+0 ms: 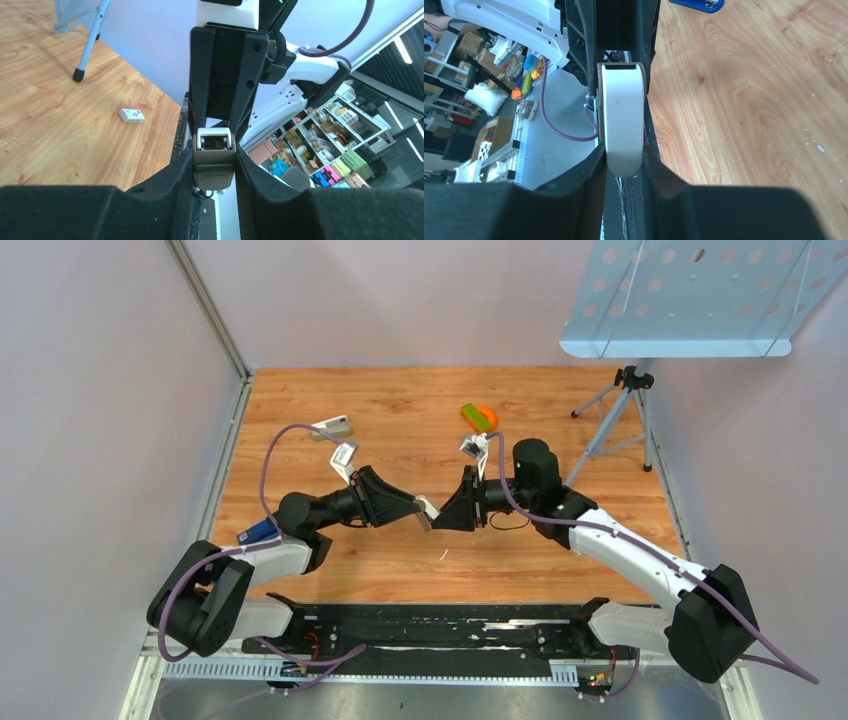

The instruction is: Load the staples into the stapler

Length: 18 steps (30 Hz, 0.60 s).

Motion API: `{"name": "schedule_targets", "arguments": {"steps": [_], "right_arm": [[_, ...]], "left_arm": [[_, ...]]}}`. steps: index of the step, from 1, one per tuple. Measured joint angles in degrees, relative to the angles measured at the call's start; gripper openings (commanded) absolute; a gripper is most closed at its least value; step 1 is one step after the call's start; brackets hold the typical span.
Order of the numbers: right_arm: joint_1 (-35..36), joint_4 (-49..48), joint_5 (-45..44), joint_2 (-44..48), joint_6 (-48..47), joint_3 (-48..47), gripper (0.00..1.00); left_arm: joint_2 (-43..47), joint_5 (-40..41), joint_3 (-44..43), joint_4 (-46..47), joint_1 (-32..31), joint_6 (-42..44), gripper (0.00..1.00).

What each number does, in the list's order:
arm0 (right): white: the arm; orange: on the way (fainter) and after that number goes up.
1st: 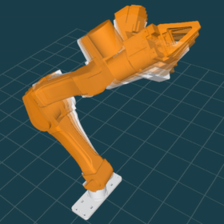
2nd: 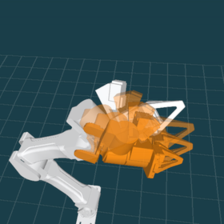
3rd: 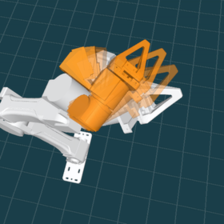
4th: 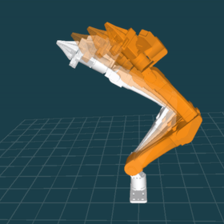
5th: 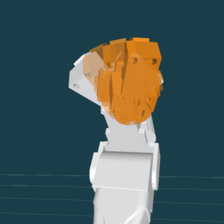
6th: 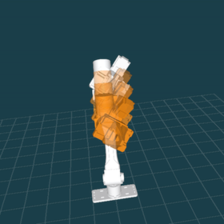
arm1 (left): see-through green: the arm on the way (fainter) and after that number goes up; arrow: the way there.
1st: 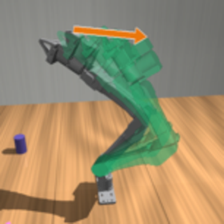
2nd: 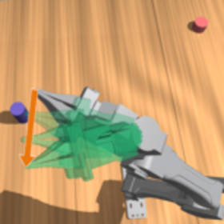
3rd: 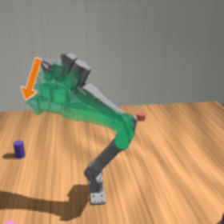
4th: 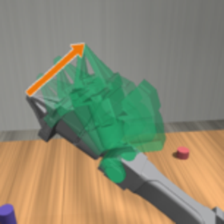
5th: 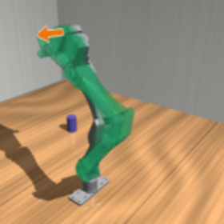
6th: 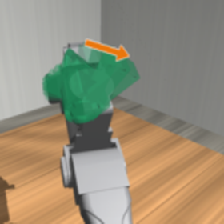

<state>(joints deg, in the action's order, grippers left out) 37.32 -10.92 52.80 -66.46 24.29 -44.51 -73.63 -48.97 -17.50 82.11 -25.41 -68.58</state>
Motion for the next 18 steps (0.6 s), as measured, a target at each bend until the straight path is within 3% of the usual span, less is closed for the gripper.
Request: {"name": "schedule_targets", "arguments": {"steps": [1,3,4,6,10,15,18], "right_arm": [[0.0,0.0,0.0,0.0,0.0,0.0,0.12],[0.0,0.2,-0.2,0.0,0.4,0.0,0.08],[0.0,0.2,-0.5,0.0,0.4,0.0,0.07],[-0.1,0.3,-1.4,0.2,0.9,0.0,0.07],[-0.1,1.7,-6.7,2.4,1.8,0.0,0.05],[1.7,4.3,-17.7,6.0,2.1,0.0,0.03],[3.5,4.6,-23.3,7.6,2.0,0.0,0.00]], "left_arm": [[0.0,-0.1,0.0,0.0,0.0,0.2,0.09],[0.2,-0.1,0.0,-0.7,0.0,0.9,0.42],[0.6,0.1,0.0,-2.0,0.0,1.6,0.52],[1.8,1.1,-0.1,-5.8,0.0,3.5,0.61],[6.1,5.1,-0.5,-18.2,-0.3,10.2,0.64],[13.6,14.6,-6.7,-41.9,-3.8,21.6,0.65],[15.3,18.4,-8.7,-47.4,-5.4,23.8,0.65]]}}
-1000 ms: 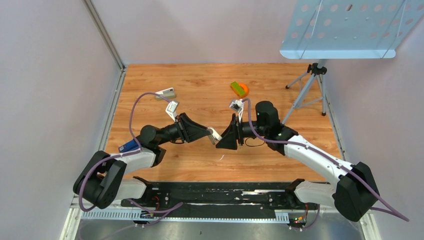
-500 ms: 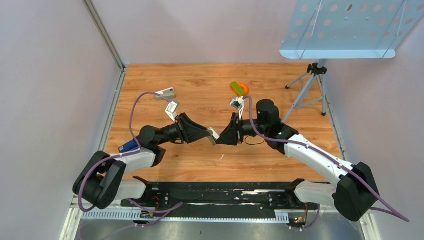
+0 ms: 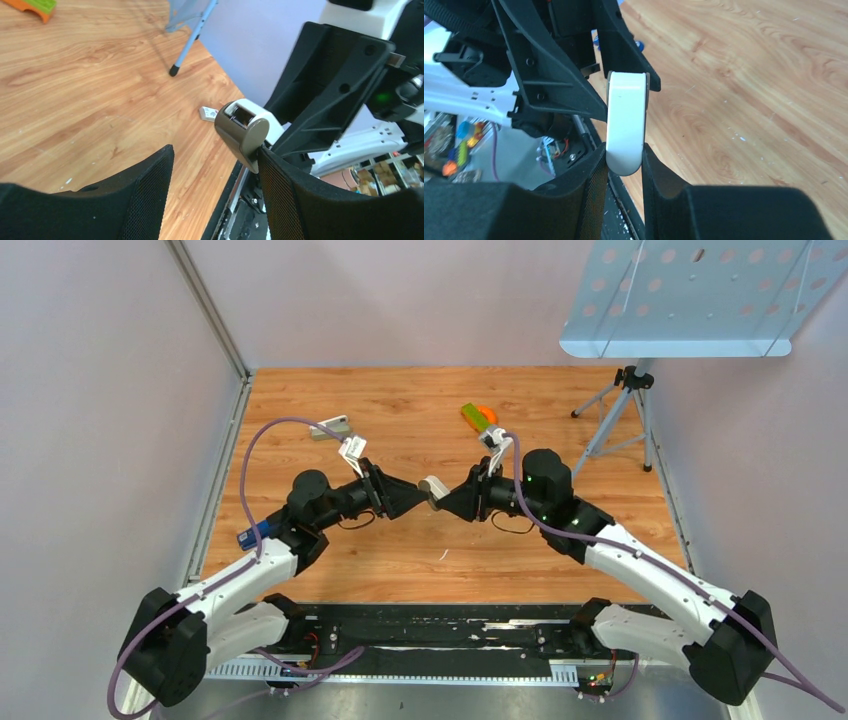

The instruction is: Load the staples into the stapler

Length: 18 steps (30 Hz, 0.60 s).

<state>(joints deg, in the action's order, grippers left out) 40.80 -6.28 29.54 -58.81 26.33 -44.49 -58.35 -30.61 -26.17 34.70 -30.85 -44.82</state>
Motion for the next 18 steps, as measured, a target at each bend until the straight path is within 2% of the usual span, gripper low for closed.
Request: {"name": "schedule_targets", "arguments": {"steps": [5,10,18], "right_arm": [[3.4,0.4,-9.1,0.9,-0.5,0.3,0.00],[5.6,1.0,-14.7,0.9,-1.3,0.3,0.00],[7.5,0.9,-20.4,0.8,-2.2,1.0,0.00]], "left_arm": [[-0.6,3.3,-0.1,-2.1,-1.3,-1.3,0.62],[-2.4,5.2,-0.1,-2.0,-2.6,-2.8,0.59],[-5.2,7.0,-1.3,-2.1,-3.7,-4.3,0.47]]}}
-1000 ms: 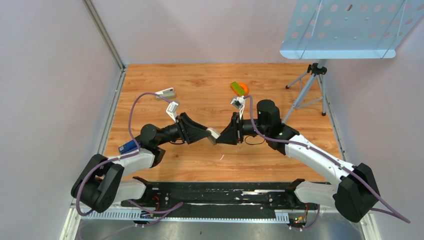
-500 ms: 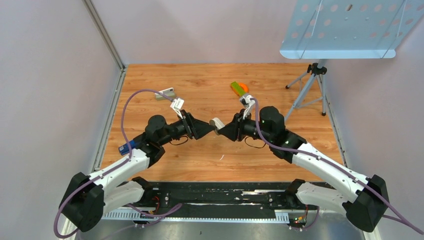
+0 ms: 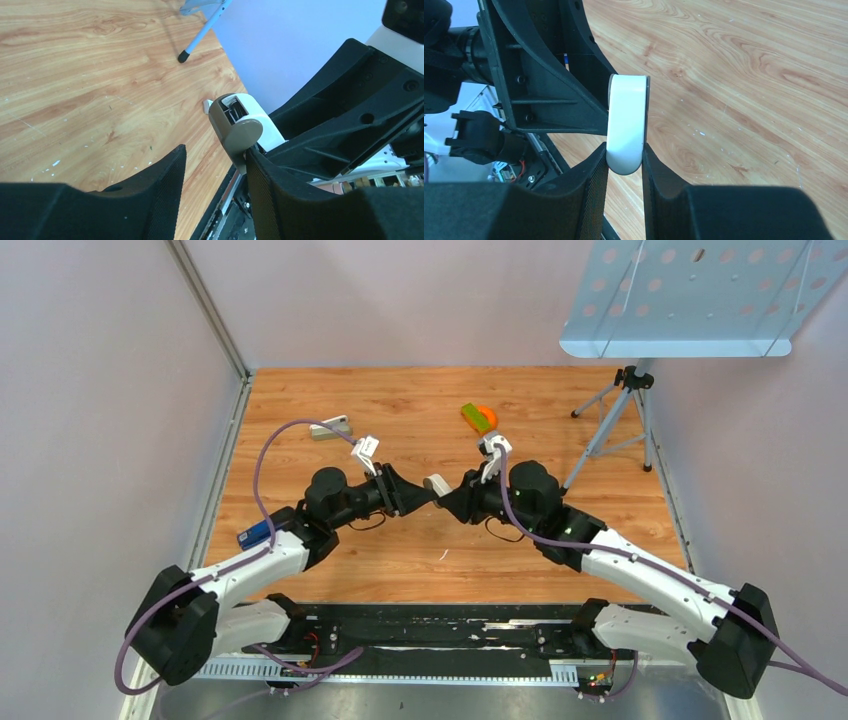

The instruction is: Load the staples into the stapler

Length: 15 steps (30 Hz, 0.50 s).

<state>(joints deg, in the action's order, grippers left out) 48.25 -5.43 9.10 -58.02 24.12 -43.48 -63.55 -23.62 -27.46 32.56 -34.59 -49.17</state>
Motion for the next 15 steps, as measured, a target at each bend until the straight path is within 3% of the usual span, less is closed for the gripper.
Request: {"name": "schedule_targets", "arguments": {"steps": [6,12,15], "right_arm": [[1.2,-1.0,-4.6,-1.7,-1.2,1.2,0.00],[2.1,-1.9,-7.6,-3.6,-2.1,1.9,0.00],[2.4,-1.8,-8.2,-3.9,-2.6,2.0,0.00]], "left_arm": [[-3.4,1.0,-1.1,-1.0,-0.3,-2.8,0.34],[-7.2,1.2,-1.6,-1.9,-0.7,-6.4,0.00],[-8.2,1.3,-1.6,-1.8,-0.8,-6.4,0.00]]}}
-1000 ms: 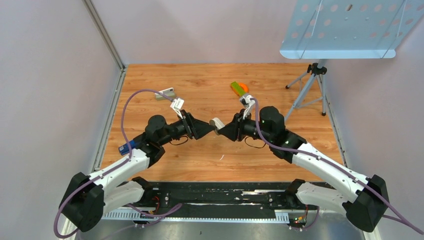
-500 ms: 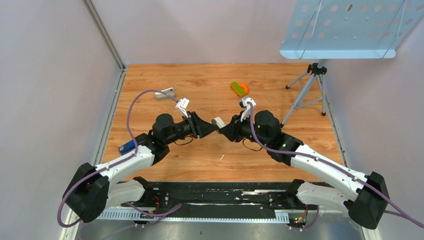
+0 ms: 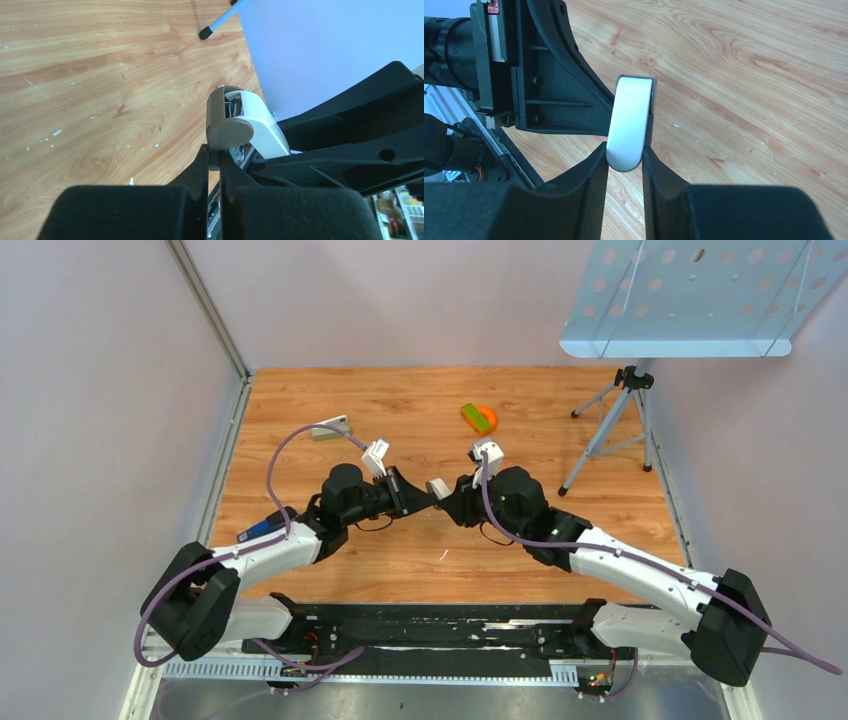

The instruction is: Load the staples into the stapler

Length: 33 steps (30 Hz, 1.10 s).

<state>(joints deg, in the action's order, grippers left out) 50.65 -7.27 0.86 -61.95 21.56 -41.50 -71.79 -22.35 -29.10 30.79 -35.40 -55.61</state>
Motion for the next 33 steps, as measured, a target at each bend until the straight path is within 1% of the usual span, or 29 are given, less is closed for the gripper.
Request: {"name": "schedule_targets", "arguments": {"steps": [5,10,13,14,20,22,23,24,27,30,31,33], "right_arm": [[0.3,1.8,-0.6,0.3,-1.1,0.0,0.00],[0.3,5.2,-0.6,2.6,-3.1,-0.7,0.02],[-0.7,7.0,1.6,3.9,-3.8,-2.0,0.02],[-1.1,7.4,2.4,4.2,-4.0,-2.4,0.02],[-3.0,8.5,10.5,6.3,-4.4,-6.4,0.03],[-3.5,8.4,12.0,6.4,-4.5,-7.1,0.05],[-3.7,8.4,12.4,6.4,-4.5,-7.1,0.07],[-3.9,8.4,12.9,6.3,-4.5,-7.1,0.12],[-4.0,8.6,13.7,5.8,-4.0,-7.1,0.31],[-4.0,8.5,13.4,6.2,-2.8,-6.5,0.46],[-4.0,8.0,13.0,6.7,-2.3,-5.8,0.49],[-4.0,6.4,12.5,8.0,-1.2,-3.6,0.53]], "left_arm": [[-0.4,0.1,-0.7,-1.9,-0.2,4.5,0.00],[-0.6,0.1,-2.1,-5.3,-1.1,11.9,0.00],[-0.3,1.0,-2.1,-6.8,-2.2,16.6,0.00],[-0.1,1.6,-2.1,-7.3,-2.7,17.8,0.00],[2.2,11.2,0.8,-13.2,-5.9,25.4,0.00],[3.3,13.0,1.9,-14.5,-7.3,27.0,0.00],[3.8,13.7,2.0,-14.9,-7.6,27.4,0.00],[4.2,14.3,2.1,-15.2,-7.9,27.7,0.00],[5.2,16.2,1.9,-16.0,-8.0,27.3,0.00],[5.3,17.0,1.1,-16.7,-8.0,25.2,0.00],[5.3,17.0,0.8,-16.8,-8.0,24.0,0.00],[5.3,17.0,0.2,-16.7,-8.0,21.3,0.00]]}}
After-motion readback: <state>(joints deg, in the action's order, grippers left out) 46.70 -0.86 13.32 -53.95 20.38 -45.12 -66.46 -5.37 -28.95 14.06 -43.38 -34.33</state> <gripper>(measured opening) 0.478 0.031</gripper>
